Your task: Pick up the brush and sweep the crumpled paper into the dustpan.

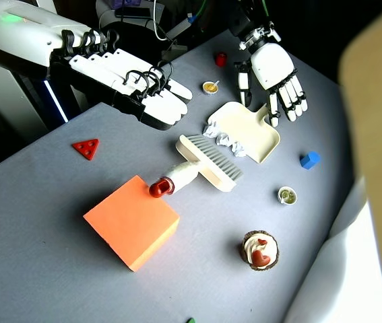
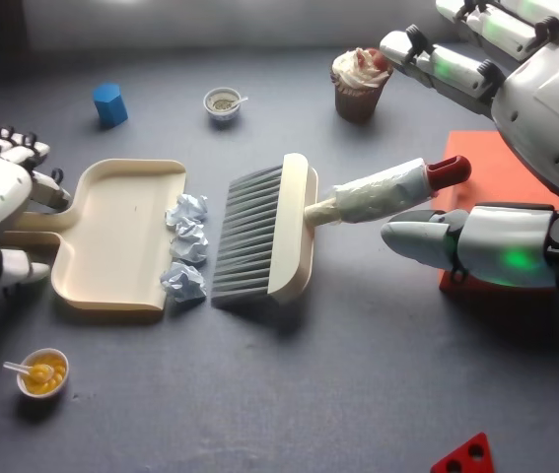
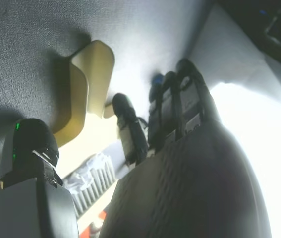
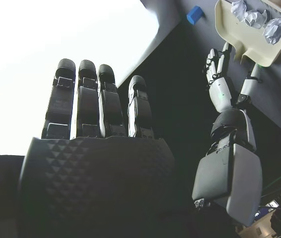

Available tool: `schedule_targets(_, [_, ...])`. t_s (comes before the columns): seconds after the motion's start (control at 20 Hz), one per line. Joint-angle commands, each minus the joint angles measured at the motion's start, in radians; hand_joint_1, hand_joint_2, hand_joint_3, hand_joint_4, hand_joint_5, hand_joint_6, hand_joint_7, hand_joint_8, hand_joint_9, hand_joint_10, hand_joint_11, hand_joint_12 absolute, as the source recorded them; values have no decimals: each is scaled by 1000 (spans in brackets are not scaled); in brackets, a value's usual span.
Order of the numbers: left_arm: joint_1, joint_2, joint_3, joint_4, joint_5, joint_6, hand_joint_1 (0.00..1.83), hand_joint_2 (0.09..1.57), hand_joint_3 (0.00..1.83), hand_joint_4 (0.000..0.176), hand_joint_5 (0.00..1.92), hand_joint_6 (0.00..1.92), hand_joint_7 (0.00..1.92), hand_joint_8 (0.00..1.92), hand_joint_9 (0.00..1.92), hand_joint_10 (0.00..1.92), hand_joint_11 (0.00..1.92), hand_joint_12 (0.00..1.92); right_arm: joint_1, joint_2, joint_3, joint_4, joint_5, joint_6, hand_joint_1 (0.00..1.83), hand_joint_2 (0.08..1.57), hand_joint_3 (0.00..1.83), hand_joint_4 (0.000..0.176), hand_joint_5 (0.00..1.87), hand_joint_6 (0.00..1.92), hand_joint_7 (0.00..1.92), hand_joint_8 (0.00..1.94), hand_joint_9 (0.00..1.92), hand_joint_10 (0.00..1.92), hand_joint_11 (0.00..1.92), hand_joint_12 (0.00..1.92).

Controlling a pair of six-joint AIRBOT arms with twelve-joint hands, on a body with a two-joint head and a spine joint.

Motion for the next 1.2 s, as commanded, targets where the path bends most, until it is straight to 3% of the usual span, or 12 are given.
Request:
schedule_targets(0.0, [-4, -6, 7, 15, -76, 14, 931, 1067, 0, 66, 724, 6, 210, 0, 167, 1, 116, 169, 21, 11, -8, -82, -74, 4, 0, 931, 0, 0, 78, 0, 99, 0, 118, 1, 95, 28])
schedule_targets(0.05, [-5, -9, 7, 15, -75, 16, 969, 1065, 0, 52, 785, 19, 226, 4, 180, 4, 127, 182, 21, 11, -9, -82, -75, 4, 0, 931, 0, 0, 76, 0, 97, 0, 121, 2, 103, 31])
schedule_targets(0.1, [-6, -13, 8, 12, -76, 21, 1042, 1095, 1, 77, 962, 741, 278, 20, 223, 15, 157, 211, 21, 11, -11, -82, -76, 6, 0, 933, 0, 0, 83, 3, 105, 3, 131, 6, 111, 34])
schedule_targets(0.15, [-9, -16, 10, 12, -76, 24, 1066, 1110, 3, 39, 979, 926, 303, 16, 226, 9, 159, 216, 21, 11, -12, -82, -77, 6, 0, 935, 1, 0, 88, 5, 109, 5, 134, 7, 110, 33])
schedule_targets(0.2, [-12, -19, 12, 14, -75, 29, 1090, 1119, 3, 0, 978, 972, 310, 10, 217, 3, 153, 216, 20, 11, -13, -82, -79, 6, 0, 935, 1, 0, 83, 2, 105, 3, 129, 4, 112, 33])
schedule_targets(0.65, [-59, -43, 27, 48, -42, 47, 1080, 1121, 2, 0, 978, 984, 328, 2, 230, 2, 117, 271, 10, 10, -27, -65, -80, 6, 0, 941, 4, 0, 72, 2, 85, 0, 104, 0, 101, 23])
schedule_targets(0.7, [-64, -43, 31, 53, -34, 47, 1050, 1125, 2, 64, 966, 1002, 300, 2, 191, 0, 76, 258, 9, 4, -27, -65, -80, 6, 0, 944, 4, 0, 68, 0, 89, 2, 111, 3, 112, 28])
schedule_targets(0.75, [-69, -43, 35, 57, -27, 47, 1058, 1115, 0, 67, 990, 965, 298, 2, 187, 1, 80, 263, 8, -3, -27, -65, -84, 6, 0, 958, 9, 0, 59, 0, 82, 0, 103, 0, 95, 19])
schedule_targets(0.8, [-76, -43, 40, 62, -18, 47, 1090, 1100, 0, 7, 1024, 911, 315, 3, 196, 2, 100, 273, 4, -14, -28, -65, -103, 6, 62, 989, 17, 0, 34, 0, 63, 0, 82, 0, 71, 9])
schedule_targets(1.0, [-111, -42, 70, 81, 31, 47, 1085, 1095, 0, 30, 1034, 894, 312, 4, 195, 3, 86, 261, -46, -141, -21, -96, -316, -32, 537, 966, 0, 0, 26, 4, 54, 4, 80, 7, 94, 18])
schedule_targets(1.05, [-124, -43, 81, 87, 45, 47, 1092, 1092, 0, 15, 1039, 886, 313, 2, 196, 2, 94, 262, -69, -175, -15, -125, -403, -32, 572, 955, 0, 0, 31, 5, 61, 6, 91, 9, 103, 22])
schedule_targets(1.15, [-139, -38, 90, 90, 48, 54, 1053, 1113, 2, 82, 989, 964, 297, 2, 181, 1, 77, 256, -104, -233, 4, -207, -454, -41, 738, 930, 0, 0, 21, 7, 53, 9, 88, 10, 104, 22])
